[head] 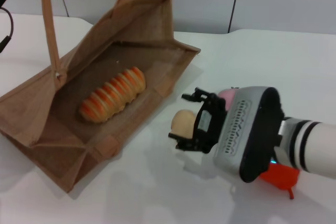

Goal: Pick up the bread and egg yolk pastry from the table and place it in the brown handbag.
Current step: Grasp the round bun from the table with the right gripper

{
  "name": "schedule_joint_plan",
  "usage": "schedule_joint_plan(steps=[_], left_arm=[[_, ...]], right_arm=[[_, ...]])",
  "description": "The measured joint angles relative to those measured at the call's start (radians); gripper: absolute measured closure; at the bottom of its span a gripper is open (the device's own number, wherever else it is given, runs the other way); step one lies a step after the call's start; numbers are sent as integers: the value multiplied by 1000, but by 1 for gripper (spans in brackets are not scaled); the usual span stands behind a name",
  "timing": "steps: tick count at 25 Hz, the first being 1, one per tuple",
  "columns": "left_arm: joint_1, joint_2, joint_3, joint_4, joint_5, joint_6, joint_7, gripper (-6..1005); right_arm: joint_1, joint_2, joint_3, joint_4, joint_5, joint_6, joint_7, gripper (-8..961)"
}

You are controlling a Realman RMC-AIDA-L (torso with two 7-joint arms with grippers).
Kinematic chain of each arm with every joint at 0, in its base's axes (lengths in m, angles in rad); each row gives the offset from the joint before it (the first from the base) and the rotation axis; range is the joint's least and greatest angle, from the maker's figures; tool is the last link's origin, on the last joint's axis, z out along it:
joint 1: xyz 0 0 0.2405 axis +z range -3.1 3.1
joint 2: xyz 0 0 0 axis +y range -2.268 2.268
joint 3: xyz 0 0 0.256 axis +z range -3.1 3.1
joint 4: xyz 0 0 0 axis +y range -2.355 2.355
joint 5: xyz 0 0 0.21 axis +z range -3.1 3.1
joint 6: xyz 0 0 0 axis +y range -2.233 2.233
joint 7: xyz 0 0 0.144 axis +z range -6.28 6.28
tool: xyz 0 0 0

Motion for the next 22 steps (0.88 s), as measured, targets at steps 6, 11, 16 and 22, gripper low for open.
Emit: schedule_joint_plan(steps=[6,11,16,22], left_arm=[[-12,-3,5,-1,1,2,0,912],[-21,-3,8,-2,3,2,0,912],[-28,-5,9,-4,11,2,0,912],[-34,-5,9,-4,15,4,0,912]], right_arm=[[76,-5,-25,46,122,-48,-3,74],[123,-6,-21,100,211,-55,-4,73],[152,-2,-9,147,237,-98,-6,73],[172,5,-6,181,257,-124,-6,78]])
